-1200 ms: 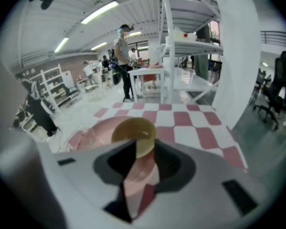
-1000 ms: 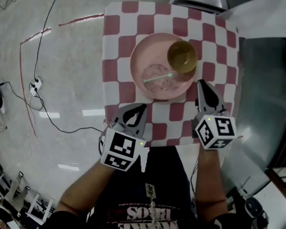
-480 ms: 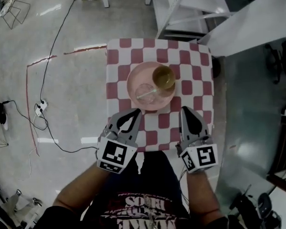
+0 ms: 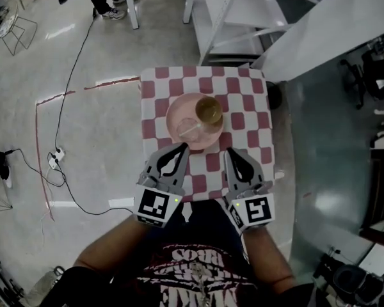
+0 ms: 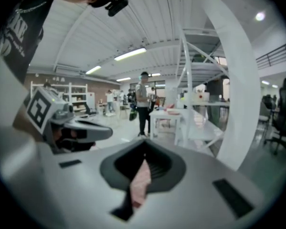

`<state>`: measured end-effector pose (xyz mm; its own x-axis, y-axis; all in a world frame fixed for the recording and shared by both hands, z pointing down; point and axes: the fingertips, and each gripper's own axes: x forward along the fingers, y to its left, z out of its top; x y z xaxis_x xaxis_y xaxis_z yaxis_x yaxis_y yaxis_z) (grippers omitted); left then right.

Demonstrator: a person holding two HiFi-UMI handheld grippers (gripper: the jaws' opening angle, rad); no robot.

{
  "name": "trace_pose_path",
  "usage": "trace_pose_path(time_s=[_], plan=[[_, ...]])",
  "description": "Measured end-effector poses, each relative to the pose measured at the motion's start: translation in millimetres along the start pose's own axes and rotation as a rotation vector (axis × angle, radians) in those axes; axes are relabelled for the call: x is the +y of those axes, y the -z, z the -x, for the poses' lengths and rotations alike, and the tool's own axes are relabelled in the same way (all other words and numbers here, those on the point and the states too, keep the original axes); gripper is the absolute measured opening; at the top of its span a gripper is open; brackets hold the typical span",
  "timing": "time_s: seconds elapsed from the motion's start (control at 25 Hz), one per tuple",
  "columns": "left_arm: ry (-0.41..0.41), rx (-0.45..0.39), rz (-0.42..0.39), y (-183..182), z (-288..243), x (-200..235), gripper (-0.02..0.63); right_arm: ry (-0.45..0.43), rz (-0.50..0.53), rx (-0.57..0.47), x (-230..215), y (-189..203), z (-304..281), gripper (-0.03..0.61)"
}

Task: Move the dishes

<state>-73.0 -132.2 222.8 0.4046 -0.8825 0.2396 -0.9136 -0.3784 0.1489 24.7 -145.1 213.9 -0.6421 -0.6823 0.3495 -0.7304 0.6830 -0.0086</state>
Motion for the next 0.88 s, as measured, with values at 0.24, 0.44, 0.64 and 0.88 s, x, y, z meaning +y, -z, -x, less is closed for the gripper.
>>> trace_pose_path(time_s=[0.24,0.44,0.64,0.88], plan=[[-0.009,-0.038,-0.053,-32.9,8.1,-1.6,0.029,-0.019,0.052,-0.043,12.9,-31.4,8.3,0.035],[-0.045,-0.105,-0.014,-65.8,14.5,-0.2,0.029,-0.036,0.091,-0.078,15.9,-62.6,14.9,0.035],[-0.065,-0.156,-0.018,-95.4,14.2,-9.2,0.029,-0.046,0.101,-0.134,8.5,-95.4,27.5,0.035],[-0.118,-0.192,-0.024,-127.2,14.0,-33.4,0.029,-0.108,0.15,-0.199,-3.6,-127.6,53.2,0.035]])
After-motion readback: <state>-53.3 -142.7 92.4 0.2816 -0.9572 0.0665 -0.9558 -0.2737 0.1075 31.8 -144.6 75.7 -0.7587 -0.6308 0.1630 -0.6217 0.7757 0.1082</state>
